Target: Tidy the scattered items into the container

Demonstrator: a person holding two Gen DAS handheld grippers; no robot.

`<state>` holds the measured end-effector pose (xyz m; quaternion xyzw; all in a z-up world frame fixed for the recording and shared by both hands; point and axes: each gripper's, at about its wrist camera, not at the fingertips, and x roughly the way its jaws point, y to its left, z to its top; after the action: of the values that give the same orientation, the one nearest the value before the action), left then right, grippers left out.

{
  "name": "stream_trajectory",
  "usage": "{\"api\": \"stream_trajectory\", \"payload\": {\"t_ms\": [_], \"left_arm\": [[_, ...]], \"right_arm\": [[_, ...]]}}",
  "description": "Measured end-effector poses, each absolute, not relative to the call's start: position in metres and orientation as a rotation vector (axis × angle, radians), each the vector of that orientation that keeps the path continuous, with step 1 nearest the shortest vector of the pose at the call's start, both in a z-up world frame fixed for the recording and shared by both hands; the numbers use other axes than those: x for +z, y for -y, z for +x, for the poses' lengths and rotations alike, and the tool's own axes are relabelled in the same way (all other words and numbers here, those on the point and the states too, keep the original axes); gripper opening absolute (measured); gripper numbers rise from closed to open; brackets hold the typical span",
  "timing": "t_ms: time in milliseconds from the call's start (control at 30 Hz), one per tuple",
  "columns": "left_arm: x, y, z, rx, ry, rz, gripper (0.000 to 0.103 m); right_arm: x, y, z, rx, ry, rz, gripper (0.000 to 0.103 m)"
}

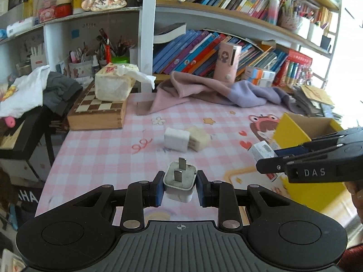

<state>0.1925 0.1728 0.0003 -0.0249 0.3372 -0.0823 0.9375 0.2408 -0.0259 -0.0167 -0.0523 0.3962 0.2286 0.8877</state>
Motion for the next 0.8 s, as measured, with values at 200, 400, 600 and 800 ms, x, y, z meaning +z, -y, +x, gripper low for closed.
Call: {"api": "stream_trajectory", "payload": {"t_ms": [200,400,600,800], "left_arm": [[0.007,-0.174,0.147,-0.195,-0.708,-0.079,0.027],[0.01,-0.168,0.105,-0.229,-0.692,-0.069,0.027],[0.011,-0.167,0.059,-0.245,-0.684,-0.075,0.027],[0.012,-0.166,0.02,-0.254,-0.679,-0.095,0.027]], "right_arm": [[-0.016,0.031,0.189,0.471,-0.837,-0.083,0.029],[-0.011,0.029,0.147,0.458,-0.813,-0.072,0.029],[-0.01,0.027,0.098,0.465,-0.8,-0.073,0.029],[-0.009,0.029,0.052,0.467,-0.795,-0.081,0.029]]}}
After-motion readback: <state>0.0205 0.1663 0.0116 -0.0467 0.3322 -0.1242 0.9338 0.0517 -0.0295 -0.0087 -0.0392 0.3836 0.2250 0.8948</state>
